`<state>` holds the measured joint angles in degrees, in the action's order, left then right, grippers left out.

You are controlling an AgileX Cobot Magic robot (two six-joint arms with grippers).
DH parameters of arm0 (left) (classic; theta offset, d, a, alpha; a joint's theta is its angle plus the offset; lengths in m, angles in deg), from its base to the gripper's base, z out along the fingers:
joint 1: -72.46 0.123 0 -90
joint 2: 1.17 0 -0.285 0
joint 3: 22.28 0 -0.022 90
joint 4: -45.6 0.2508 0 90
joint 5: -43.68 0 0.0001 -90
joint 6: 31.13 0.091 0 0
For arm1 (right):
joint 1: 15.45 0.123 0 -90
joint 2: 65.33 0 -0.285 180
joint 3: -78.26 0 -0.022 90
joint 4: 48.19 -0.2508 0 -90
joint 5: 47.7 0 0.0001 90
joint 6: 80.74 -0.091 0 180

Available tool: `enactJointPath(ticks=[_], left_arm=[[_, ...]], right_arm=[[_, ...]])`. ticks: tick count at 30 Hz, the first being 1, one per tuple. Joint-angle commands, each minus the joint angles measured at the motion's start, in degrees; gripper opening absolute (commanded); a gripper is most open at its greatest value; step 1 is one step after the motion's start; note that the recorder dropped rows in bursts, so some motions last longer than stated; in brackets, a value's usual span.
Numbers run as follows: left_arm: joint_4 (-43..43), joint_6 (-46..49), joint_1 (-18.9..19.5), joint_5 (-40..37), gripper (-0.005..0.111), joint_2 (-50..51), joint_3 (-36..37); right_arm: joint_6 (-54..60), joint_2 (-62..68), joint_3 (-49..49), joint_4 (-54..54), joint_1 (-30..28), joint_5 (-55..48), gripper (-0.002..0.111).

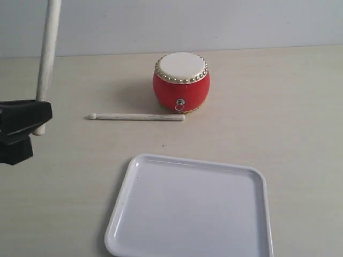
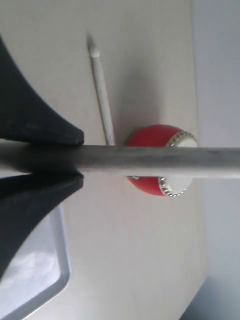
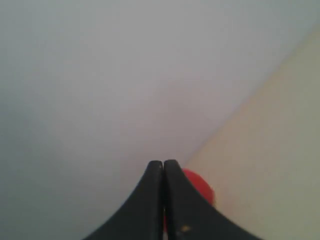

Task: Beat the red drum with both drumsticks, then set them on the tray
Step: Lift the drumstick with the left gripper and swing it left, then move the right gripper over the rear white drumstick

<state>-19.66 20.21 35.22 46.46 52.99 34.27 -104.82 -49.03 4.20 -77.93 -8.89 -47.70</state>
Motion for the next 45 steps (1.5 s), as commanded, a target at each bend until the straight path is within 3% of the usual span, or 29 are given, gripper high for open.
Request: enactJointPath(ticks=[1, 4, 6, 8, 13, 19, 23, 28, 32, 39, 45], left_arm=[[-0.55, -0.66, 0.04, 5.20, 0.000, -3.58, 0.68], [-0.67, -0.66, 0.14, 8.07, 0.000, -4.99, 0.68], [-2.36, -0.66, 0.14, 9.75, 0.000, -5.79, 0.68], [-3.94, -0.66, 0.14, 10.85, 0.000, -6.61, 0.87], [-4.18, -0.13, 0.14, 12.75, 0.000, -7.02, 2.50], [-6.35, 0.00, 0.14, 17.22, 0.000, -7.27, 3.60], [-9.43, 1.98, 0.14, 21.85, 0.000, -8.74, 3.60], [-14.24, 7.86, 0.14, 23.25, 0.000, -11.17, 3.70], [-17.11, 10.18, 0.14, 25.69, 0.000, -12.88, 3.70], [-17.97, 11.38, 0.14, 26.09, 0.000, -13.72, 3.70], [-17.97, 13.56, 0.14, 25.99, 0.000, -13.72, 3.60]], right_arm=[[9.18, 9.37, 7.29, 1.43, 0.16, -6.81, 0.000], [13.51, 15.77, 11.17, 1.43, 0.16, 0.00, 0.000], [10.25, 20.62, 12.68, -1.74, 0.16, 6.35, 0.000], [5.91, 25.98, 15.05, -2.39, 0.16, 6.45, 0.000], [9.81, 46.53, 29.12, 5.12, 3.67, -6.06, 0.000], [38.64, 69.43, 49.82, 4.85, 17.12, -13.96, 0.000], [50.03, 82.75, 66.04, 4.85, 21.82, -30.93, 0.000], [57.93, 96.21, 81.73, 5.68, 25.31, -49.66, 0.000], [58.64, 105.73, 91.86, 15.67, 29.58, -59.82, 0.000], [63.04, 113.95, 97.40, 20.68, 34.33, -60.01, 0.000], [67.36, 116.89, 97.40, 26.90, 34.78, -58.83, 0.000]])
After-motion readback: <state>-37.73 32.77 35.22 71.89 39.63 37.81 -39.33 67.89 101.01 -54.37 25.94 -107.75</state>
